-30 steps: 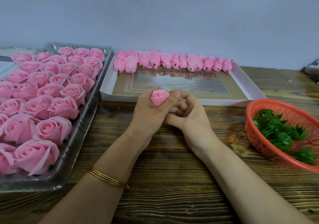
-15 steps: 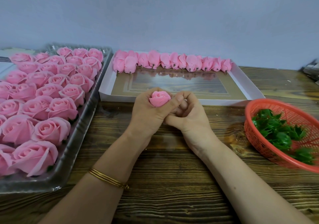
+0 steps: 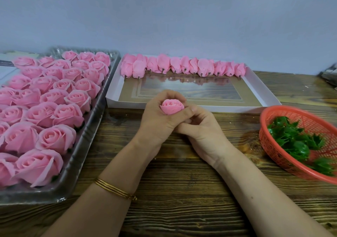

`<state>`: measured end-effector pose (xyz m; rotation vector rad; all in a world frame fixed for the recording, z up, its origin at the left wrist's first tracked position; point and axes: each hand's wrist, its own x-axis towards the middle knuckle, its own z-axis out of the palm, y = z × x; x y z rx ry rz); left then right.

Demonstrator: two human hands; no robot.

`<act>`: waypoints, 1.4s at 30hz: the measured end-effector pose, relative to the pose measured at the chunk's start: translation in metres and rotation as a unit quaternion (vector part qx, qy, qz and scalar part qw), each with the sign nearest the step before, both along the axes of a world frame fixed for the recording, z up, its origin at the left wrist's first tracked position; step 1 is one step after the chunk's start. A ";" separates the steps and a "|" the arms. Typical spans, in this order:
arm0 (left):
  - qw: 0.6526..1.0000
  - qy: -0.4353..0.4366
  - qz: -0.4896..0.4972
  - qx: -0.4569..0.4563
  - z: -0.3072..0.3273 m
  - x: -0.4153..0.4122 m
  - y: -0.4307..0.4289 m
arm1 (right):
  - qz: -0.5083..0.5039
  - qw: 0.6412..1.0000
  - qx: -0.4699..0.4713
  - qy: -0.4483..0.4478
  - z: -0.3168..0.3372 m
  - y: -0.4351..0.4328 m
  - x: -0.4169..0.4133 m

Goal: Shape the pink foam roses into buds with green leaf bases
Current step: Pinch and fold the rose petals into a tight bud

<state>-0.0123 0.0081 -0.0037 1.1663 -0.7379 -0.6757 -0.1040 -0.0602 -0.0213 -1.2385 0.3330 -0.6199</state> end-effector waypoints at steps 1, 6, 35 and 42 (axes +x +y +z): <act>1.000 0.007 -0.005 0.011 -0.001 0.001 0.000 | 0.012 1.000 -0.001 0.002 0.001 -0.001 -0.001; 0.995 0.002 -0.068 0.069 0.000 0.006 0.002 | 0.046 0.999 -0.019 0.020 0.006 -0.003 -0.005; 0.977 -0.202 -0.009 0.068 -0.002 0.001 0.005 | -0.097 0.994 0.032 0.049 0.011 0.000 -0.001; 0.970 -0.233 -0.012 0.064 -0.009 0.003 0.001 | -0.092 0.993 0.042 0.060 0.013 0.000 -0.002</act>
